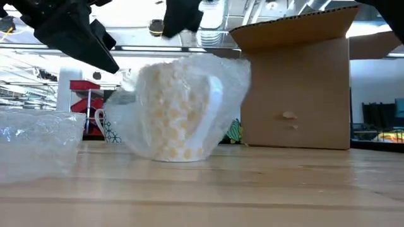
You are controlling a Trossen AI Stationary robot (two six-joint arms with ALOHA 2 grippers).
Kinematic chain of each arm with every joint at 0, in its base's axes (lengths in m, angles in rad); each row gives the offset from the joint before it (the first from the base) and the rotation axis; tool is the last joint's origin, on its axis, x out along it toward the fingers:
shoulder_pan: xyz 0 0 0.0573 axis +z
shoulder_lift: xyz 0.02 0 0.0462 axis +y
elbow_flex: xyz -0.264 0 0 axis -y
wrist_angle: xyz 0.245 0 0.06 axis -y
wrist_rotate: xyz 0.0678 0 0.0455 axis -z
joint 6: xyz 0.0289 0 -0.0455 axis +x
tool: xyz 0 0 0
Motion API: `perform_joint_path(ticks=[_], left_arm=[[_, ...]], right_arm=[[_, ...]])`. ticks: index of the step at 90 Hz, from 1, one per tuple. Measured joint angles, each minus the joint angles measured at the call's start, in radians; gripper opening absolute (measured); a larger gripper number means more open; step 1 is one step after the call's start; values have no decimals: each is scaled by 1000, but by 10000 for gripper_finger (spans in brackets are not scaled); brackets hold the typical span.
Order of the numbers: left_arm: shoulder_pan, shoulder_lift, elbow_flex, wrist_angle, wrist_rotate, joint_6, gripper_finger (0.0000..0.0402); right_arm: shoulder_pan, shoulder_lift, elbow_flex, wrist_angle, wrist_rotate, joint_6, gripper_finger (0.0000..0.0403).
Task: Wrap mug
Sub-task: Put the wrapped yellow mug into the cardboard box
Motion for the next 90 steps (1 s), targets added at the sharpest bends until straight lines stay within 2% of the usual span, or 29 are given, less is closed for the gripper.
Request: perform_joint_path(ticks=[22, 32, 41, 65, 78, 90], left_arm=[[0, 0, 0, -2, 0, 4, 0], [2, 0, 0, -1, 0, 7, 0], [13, 0, 0, -9, -1, 7, 0], [51, 0, 0, -47, -3, 15, 0], [72, 0, 0, -46, -5, 25, 0], [88, 0, 0, -44, -7, 31, 0]], right_arm=[[96, -46, -21, -184, -1, -228, 146], [145, -46, -34, -227, 71, -327, 151], [171, -46, -80, -181, 148, -406, 155], [185, -47, -169, -29, 202, -531, 198], [171, -46, -214, 11, 290, -552, 226], [158, -45, -277, 70, 336, -570, 233]])
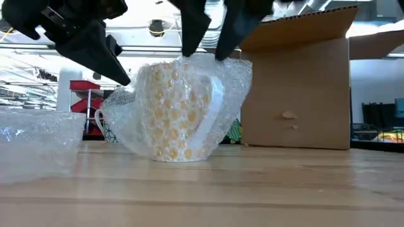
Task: Wrap mug
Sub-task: Put the wrapped yellow mug into the cardboard box
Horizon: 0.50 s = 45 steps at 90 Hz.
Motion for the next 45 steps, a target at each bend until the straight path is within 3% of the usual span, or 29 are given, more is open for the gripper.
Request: perform_joint_path(ticks=[28, 45], left_arm=[[2, 1, 0, 11, 0, 16, 0], [2, 1, 0, 13, 0, 14, 0]], right_arm=[[-27, -8, -192, 218, -2, -8, 218], [-41, -10, -280, 320, -20, -8, 186]])
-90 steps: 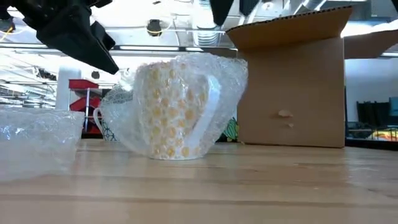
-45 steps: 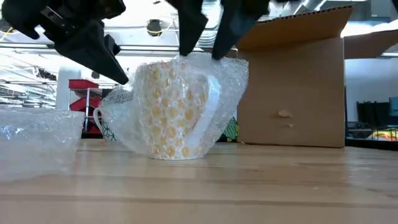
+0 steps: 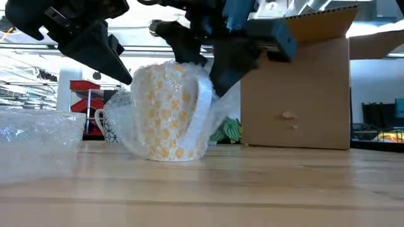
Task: Wrap mug
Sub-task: Put the wrapped yellow mug into the cardboard box
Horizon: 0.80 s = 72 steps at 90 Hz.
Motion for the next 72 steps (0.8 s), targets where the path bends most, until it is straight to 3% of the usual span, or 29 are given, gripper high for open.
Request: perform_joint_path(ticks=[11, 25, 47, 61, 72], left_arm=[[-4, 0, 0, 17, 0, 3, 0], [-31, -17, 0, 21, 2, 7, 0], [-108, -123, 1, 22, -6, -2, 0], [-177, -199, 1, 0, -67, -4, 0], [-209, -222, 1, -33, -128, -17, 0]], right_arm=[[-15, -1, -40, 52, -57, 0, 134], [-18, -1, -50, 64, -69, 61, 37], [-4, -33, 10, 30, -57, 107, 36], [15, -93, 104, -53, -64, 117, 36], [41, -238, 167, -95, 71, 95, 36]])
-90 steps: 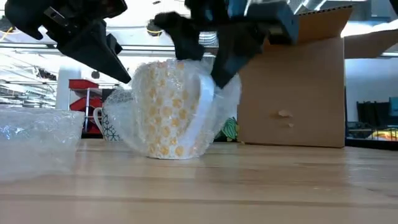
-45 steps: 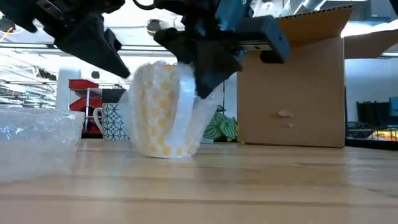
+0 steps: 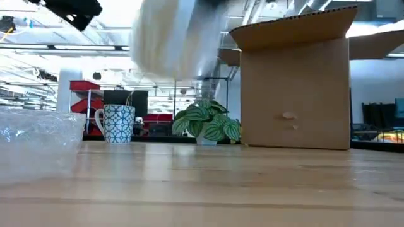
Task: Wrap mug
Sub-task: Put the wrapped yellow mug into the cardboard box
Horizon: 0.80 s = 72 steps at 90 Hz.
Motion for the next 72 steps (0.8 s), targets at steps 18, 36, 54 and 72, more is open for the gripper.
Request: perform_joint_path(ticks=[18, 36, 54, 72], left_arm=[[-7, 41, 0, -4, -45, -7, 0], [6, 110, 0, 12, -49, -11, 0], [14, 157, 0, 57, -50, -10, 0], [15, 158, 0, 76, -49, -6, 0]], right_arm=[[-20, -185, 26, 29, 293, -26, 36], [-203, -371, 34, -47, 452, 97, 36], [-563, -407, 28, -207, 412, 261, 36], [-935, -388, -61, -278, 184, 289, 36]])
